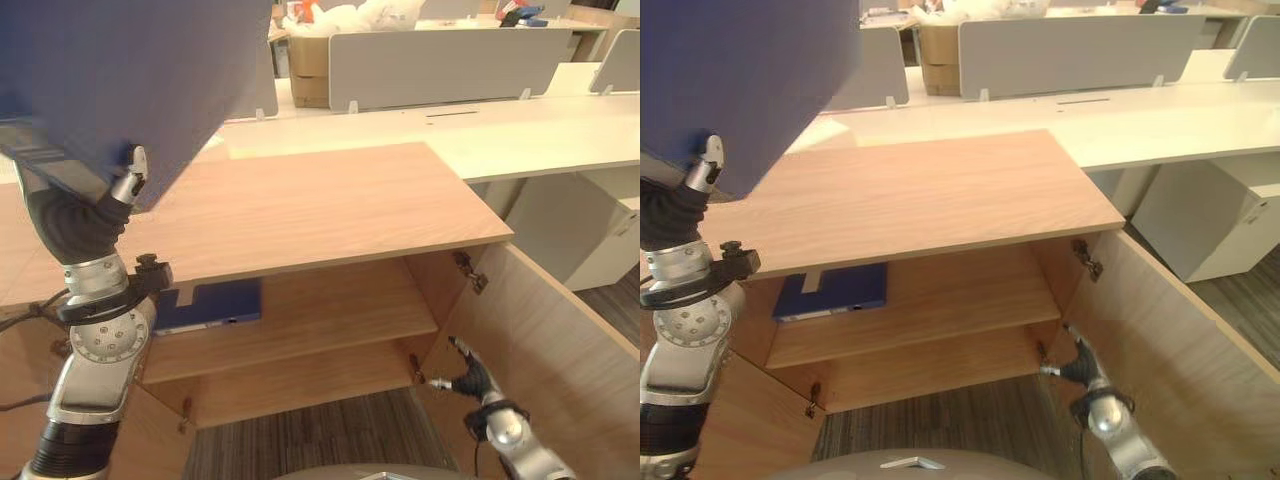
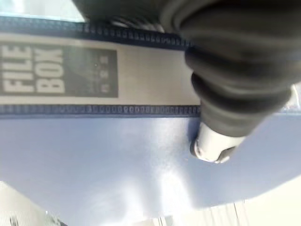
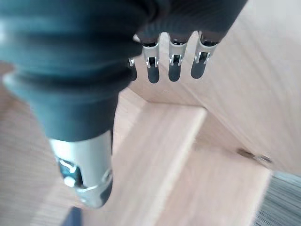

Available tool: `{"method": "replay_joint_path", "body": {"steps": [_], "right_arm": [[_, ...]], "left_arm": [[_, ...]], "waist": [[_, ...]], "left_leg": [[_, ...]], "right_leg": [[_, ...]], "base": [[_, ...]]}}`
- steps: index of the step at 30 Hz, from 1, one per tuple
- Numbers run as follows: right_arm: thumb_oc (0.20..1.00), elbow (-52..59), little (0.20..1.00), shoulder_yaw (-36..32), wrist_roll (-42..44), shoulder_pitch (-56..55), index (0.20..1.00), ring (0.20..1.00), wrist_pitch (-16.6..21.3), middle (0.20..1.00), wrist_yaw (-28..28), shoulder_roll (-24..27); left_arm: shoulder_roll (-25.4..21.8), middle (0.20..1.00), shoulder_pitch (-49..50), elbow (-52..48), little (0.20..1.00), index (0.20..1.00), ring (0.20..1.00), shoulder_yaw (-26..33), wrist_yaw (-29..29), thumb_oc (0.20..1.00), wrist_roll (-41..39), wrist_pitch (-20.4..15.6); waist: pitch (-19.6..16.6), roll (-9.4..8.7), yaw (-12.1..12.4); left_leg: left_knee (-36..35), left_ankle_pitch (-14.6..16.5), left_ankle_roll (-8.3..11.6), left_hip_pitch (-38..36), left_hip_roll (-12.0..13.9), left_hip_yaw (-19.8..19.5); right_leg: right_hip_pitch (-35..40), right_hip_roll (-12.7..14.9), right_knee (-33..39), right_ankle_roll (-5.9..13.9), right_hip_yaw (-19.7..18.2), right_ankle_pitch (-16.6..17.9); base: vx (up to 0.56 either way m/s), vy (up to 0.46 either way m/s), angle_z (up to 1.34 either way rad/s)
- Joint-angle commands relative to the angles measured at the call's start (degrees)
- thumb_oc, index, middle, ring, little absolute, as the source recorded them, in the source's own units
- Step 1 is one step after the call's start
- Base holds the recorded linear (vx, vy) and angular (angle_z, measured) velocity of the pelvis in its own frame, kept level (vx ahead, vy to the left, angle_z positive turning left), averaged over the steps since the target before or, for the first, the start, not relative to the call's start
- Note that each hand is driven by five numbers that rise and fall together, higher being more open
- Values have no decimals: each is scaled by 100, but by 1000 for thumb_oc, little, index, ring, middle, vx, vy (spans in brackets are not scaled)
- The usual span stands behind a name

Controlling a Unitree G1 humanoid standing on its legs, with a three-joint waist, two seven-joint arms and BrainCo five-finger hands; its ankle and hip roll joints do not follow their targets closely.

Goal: Put the empty folder in the office cabinet

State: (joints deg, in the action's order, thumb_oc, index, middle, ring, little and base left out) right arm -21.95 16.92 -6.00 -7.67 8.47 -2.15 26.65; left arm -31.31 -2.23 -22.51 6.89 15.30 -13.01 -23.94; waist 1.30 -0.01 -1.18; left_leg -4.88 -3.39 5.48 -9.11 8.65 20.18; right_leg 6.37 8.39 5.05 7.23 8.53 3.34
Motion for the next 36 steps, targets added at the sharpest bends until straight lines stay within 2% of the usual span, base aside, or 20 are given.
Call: {"method": "replay_joint_path", "body": {"steps": [1, 2, 4, 7, 9, 12, 18, 20, 22, 24, 28, 29, 34, 36], "right_arm": [[1000, 284, 1000, -266, 198, 351, 1000, 1000, 339, 1000, 33, 197], [1000, 761, 1000, -464, 269, 408, 1000, 1000, 444, 1000, 7, 275], [1000, 1130, 1000, -659, 356, 462, 1000, 1000, 485, 1000, -25, 335], [1000, 1328, 1000, -769, 396, 502, 1000, 1000, 481, 1000, -35, 387], [1000, 2018, 1000, -1147, 658, 708, 1000, 1000, 593, 1000, -88, 499], [1000, 2379, 1000, -1389, 829, 789, 1000, 1000, 637, 1000, -113, 545], [1000, 2651, 1000, -1548, 949, 1059, 1000, 1000, 697, 1000, -241, 599], [1000, 2933, 1000, -1727, 1226, 1577, 1000, 1000, 782, 1000, -398, 659], [1000, 2933, 1000, -1727, 1226, 1577, 1000, 1000, 782, 1000, -398, 659], [1000, 3206, 1000, -1920, 1592, 2008, 1000, 1000, 899, 1000, -443, 857], [1000, 3034, 1000, -1606, 2597, 2399, 1000, 1000, 902, 1000, -58, 1202], [1000, 3030, 1000, -1603, 2599, 2404, 1000, 1000, 905, 1000, -56, 1203], [1000, 2724, 1000, -587, 4414, 2920, 1000, 1000, 700, 1000, 794, 1677], [1000, 2719, 1000, -430, 4660, 2987, 1000, 1000, 664, 1000, 900, 1763]], "left_arm": [[-185, 200, -325, 205, 200, 200, 200, 68, -711, 200, -1329, -109], [-88, 200, -203, 188, 200, 200, 200, -14, -1073, 200, -1803, -36], [59, 200, -45, 228, 200, 200, 200, -130, -1449, 200, -2376, 57], [91, 200, 78, 260, 200, 200, 200, -143, -1651, 200, -2574, 145], [178, 200, 325, 324, 200, 200, 200, -315, -2130, 200, -3210, 372], [235, 200, 473, 403, 200, 200, 200, -443, -2389, 200, -3536, 524], [201, 200, 566, 470, 200, 200, 200, -577, -2525, 200, -3629, 632], [18, 200, 638, 538, 200, 200, 200, -732, -2786, 200, -3714, 773], [18, 200, 638, 538, 200, 200, 200, -732, -2786, 200, -3714, 773], [-186, 200, 886, 596, 200, 200, 200, -719, -3021, 200, -3803, 892], [-494, 200, 1036, 670, 200, 200, 200, -734, -3263, 200, -3948, 980], [-494, 200, 1037, 671, 200, 200, 200, -732, -3264, 200, -3949, 979], [-1153, 200, 1163, 713, 200, 200, 200, -820, -3554, 200, -4169, 1037], [-1259, 200, 1197, 735, 200, 200, 200, -816, -3559, 200, -4180, 1025]], "waist": [[-54, -182, 31], [-40, -198, 22], [-34, -207, 29], [-34, -212, 38], [-25, -245, 37], [-26, -261, 44], [-37, -275, 60], [-35, -291, 93], [-35, -291, 93], [-40, -319, 126], [-46, -377, 192], [-46, -376, 191], [-33, -478, 303], [-28, -489, 315]], "left_leg": [[-12, 447, 292, -183, 315, -541], [-12, 451, 275, -183, 306, -533], [-12, 456, 259, -183, 294, -512], [-12, 467, 247, -190, 294, -500], [-12, 475, 220, -203, 278, -482], [-12, 482, 206, -216, 279, -452], [-12, 489, 193, -227, 280, -431], [-12, 489, 186, -235, 290, -418], [-12, 489, 186, -235, 290, -418], [-12, 489, 191, -230, 298, -419], [-12, 451, 219, -197, 316, -405], [-12, 451, 219, -197, 316, -405], [-12, 379, 280, -160, 342, -393], [-12, 366, 291, -145, 349, -394]], "right_leg": [[-78, 766, -63, 534, -74, 243], [-89, 773, -62, 533, -93, 257], [-95, 783, -61, 532, -113, 275], [-99, 790, -60, 532, -131, 281], [-109, 796, -54, 535, -160, 308], [-107, 802, -54, 539, -170, 315], [-99, 801, -51, 540, -182, 317], [-98, 795, -49, 544, -191, 326], [-98, 795, -49, 544, -191, 326], [-110, 779, -45, 541, -201, 326], [-132, 765, -39, 544, -198, 341], [-132, 765, -39, 544, -198, 342], [-148, 740, -37, 554, -162, 382], [-154, 741, -37, 558, -154, 389]], "base": [[0, 0, 0], [0, 0, 0], [-1, 8, -2], [0, 0, 0], [0, 0, 0], [4, 4, -3], [6, 3, -5], [0, 0, 0], [5, 1, -2], [6, 4, -2], [0, 0, 0], [0, 0, 0], [0, 0, 0], [0, 0, 0]]}}
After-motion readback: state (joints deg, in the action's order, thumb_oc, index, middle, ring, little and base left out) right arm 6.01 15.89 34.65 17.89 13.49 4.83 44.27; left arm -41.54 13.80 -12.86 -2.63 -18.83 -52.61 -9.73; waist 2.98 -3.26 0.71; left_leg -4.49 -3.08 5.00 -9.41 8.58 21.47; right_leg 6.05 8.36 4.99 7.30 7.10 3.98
